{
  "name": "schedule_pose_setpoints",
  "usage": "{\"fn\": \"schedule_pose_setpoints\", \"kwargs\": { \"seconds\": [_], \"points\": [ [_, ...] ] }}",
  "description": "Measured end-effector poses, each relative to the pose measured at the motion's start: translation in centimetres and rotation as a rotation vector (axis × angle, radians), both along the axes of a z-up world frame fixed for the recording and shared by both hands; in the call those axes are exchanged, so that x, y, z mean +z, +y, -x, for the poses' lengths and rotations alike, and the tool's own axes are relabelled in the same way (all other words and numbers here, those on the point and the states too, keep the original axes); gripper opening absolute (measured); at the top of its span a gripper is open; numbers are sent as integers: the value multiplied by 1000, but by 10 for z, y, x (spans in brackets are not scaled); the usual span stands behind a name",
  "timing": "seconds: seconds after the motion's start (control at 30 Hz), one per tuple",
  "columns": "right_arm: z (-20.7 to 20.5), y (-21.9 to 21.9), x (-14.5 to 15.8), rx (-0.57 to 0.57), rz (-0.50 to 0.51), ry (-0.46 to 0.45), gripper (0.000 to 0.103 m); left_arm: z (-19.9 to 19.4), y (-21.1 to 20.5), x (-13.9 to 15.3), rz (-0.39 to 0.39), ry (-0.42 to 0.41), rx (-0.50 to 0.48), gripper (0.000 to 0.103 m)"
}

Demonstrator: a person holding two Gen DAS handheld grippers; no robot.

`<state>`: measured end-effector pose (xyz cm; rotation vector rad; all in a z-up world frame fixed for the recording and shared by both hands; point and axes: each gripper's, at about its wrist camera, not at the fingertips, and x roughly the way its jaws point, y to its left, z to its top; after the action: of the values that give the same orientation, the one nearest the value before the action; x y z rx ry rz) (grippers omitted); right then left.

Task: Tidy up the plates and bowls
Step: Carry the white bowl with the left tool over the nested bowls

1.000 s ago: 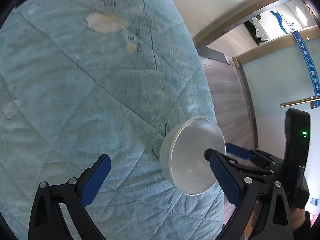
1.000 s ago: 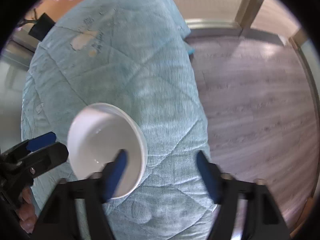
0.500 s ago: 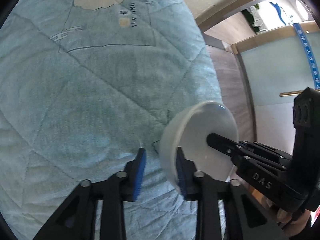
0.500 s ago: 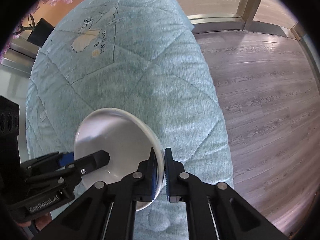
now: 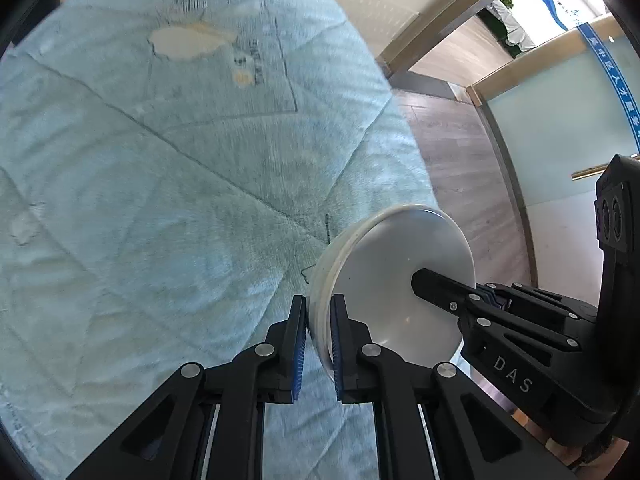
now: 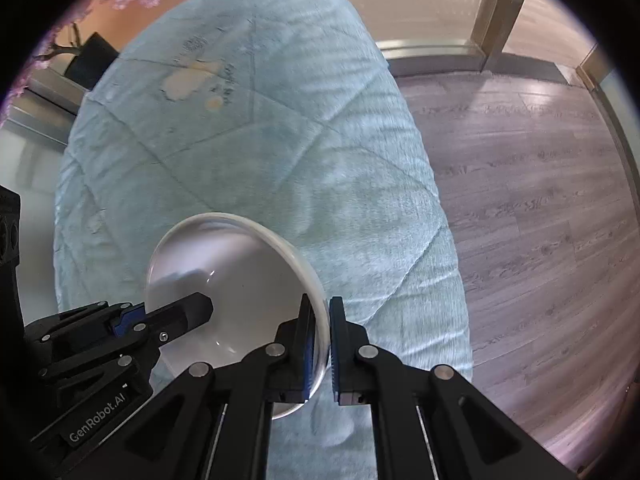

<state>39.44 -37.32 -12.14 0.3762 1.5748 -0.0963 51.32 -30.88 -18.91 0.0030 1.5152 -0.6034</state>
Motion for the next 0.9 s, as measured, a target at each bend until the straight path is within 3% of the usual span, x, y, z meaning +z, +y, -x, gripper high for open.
{"fn": "schedule_pose_setpoints", "kwargs": {
  "seconds": [0.2, 0.4, 0.63, 0.9],
  "points": [
    [8, 13, 51, -5, 13, -65, 5, 18, 13, 55, 1, -74, -5, 7],
    [28, 28, 124, -15, 7, -165, 5, 48, 27, 144, -38, -179, -43, 6],
    [74, 50, 211, -2, 60, -311, 6, 109, 57, 233, -7, -288, -58, 6],
    [149, 75, 268, 38, 99, -381, 7, 205, 95, 281, 27, -330, -47, 4]
  ]
}}
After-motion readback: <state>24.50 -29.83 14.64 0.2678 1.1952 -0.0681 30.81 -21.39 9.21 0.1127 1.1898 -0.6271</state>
